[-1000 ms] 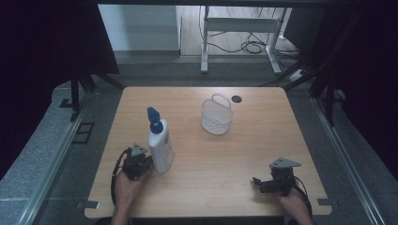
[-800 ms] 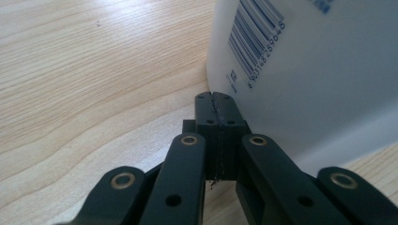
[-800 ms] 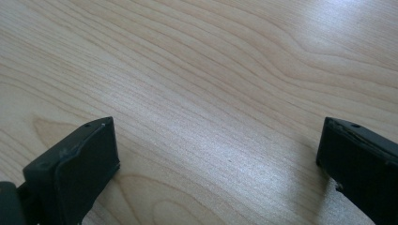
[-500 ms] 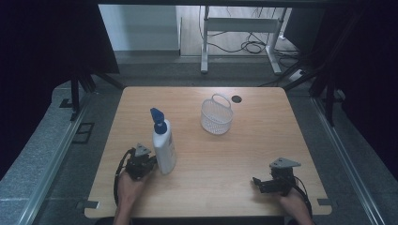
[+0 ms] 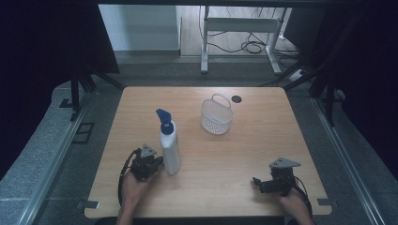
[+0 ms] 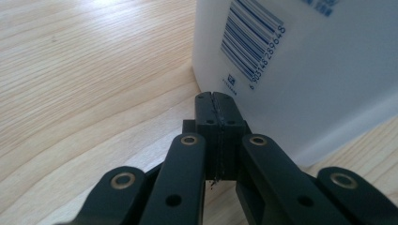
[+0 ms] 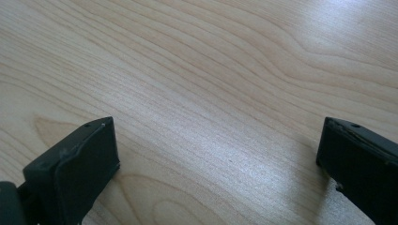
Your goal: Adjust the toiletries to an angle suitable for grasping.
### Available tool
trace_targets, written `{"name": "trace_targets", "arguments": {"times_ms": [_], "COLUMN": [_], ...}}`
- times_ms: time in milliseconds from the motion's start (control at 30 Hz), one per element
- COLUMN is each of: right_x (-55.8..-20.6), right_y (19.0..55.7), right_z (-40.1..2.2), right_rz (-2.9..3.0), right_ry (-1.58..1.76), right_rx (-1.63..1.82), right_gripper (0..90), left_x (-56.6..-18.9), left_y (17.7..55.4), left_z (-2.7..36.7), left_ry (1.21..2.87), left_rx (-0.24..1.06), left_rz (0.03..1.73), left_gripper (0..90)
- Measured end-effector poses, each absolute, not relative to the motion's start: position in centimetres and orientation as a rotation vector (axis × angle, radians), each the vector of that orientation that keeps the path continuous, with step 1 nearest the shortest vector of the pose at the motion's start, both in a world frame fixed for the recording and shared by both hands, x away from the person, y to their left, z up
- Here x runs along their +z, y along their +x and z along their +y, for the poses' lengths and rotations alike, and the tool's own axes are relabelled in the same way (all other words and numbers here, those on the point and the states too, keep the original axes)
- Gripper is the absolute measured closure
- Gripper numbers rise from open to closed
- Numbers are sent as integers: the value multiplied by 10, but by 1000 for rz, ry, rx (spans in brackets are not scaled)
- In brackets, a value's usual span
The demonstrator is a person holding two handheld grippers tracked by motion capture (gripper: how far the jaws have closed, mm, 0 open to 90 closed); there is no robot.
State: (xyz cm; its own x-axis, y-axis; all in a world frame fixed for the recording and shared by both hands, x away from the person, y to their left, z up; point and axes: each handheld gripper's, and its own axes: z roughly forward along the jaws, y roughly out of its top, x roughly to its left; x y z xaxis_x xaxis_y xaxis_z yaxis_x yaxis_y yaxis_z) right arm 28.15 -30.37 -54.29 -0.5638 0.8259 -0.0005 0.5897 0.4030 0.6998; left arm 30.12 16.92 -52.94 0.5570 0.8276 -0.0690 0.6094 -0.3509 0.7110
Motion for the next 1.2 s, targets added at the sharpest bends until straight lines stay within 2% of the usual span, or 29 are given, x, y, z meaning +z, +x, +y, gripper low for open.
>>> {"name": "trace_targets", "arguments": {"times_ms": [1200], "right_x": [-543], "right_y": [281], "right_z": [-304], "right_rz": [2321], "right_ry": [1218], "right_rx": [948], "right_gripper": [0], "left_x": [-532], "left_y": [294], "left_z": [100], "left_ry": [2216], "left_rx": [326], "left_rz": [914], "left_gripper": [891]}}
